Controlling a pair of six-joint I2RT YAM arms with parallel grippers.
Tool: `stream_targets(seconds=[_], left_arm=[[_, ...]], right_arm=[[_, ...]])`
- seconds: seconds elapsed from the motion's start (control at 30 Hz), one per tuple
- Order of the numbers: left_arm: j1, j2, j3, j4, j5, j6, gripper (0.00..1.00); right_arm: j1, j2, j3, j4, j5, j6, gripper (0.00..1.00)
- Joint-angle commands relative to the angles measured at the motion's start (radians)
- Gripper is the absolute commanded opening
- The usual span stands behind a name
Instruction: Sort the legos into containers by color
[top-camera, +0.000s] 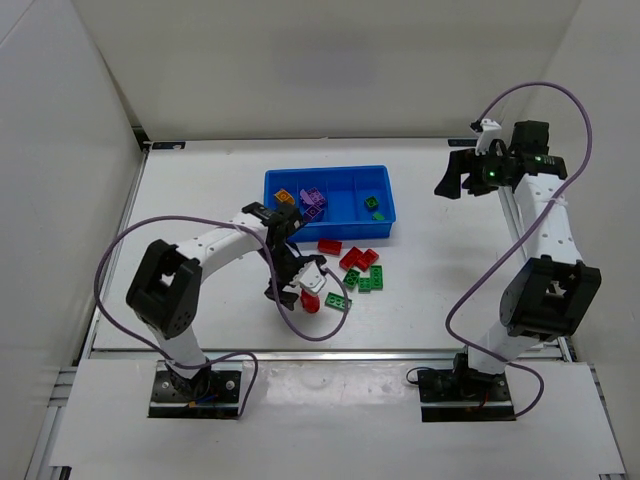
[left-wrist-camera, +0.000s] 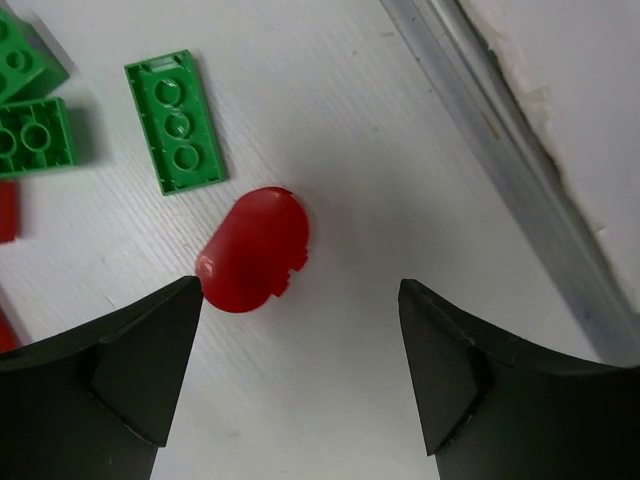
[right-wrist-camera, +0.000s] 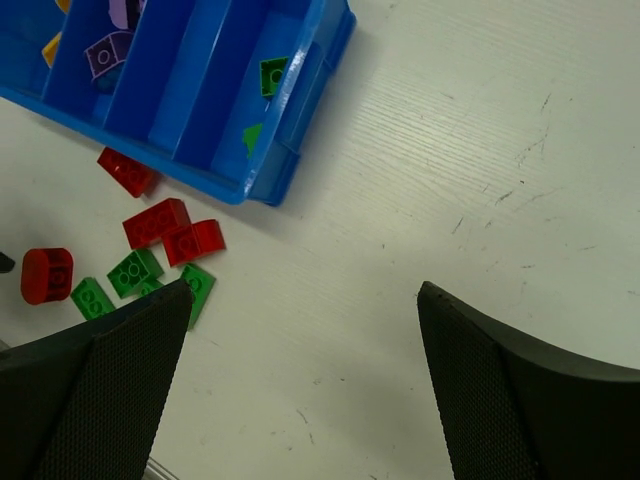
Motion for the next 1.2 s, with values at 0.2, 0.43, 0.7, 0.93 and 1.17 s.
stream_targets(seconds=[0.2, 0.43, 0.7, 0.93, 1.17], left_arm=[[-0.04, 0.086, 0.058, 0.064, 0.011, 0.194, 0.88], [-0.053, 0.138, 0.041, 0.117, -0.013, 0.206, 0.81], [-0.063, 0.195, 0.041, 0.14, -0.039, 0.221, 0.64], [-0.061, 0.169, 0.04, 0.14, -0.032, 0.185, 0.39], [-0.053, 0.04, 0.273, 0.154, 0.114, -0.174, 0.33]], right_arm=[[-0.001, -0.055, 0.002, 0.0, -0.049, 0.014, 0.96], [-0.006, -0.045, 0.009, 0.0, -0.054, 0.019, 0.96], [-0.009, -0.026, 0.02, -0.003, -0.058, 0.022, 0.96], [-0.011, -0.011, 0.026, -0.001, -0.063, 0.019, 0.95], [-0.003, -0.034, -0.011, 0.005, -0.097, 0.032, 0.94]])
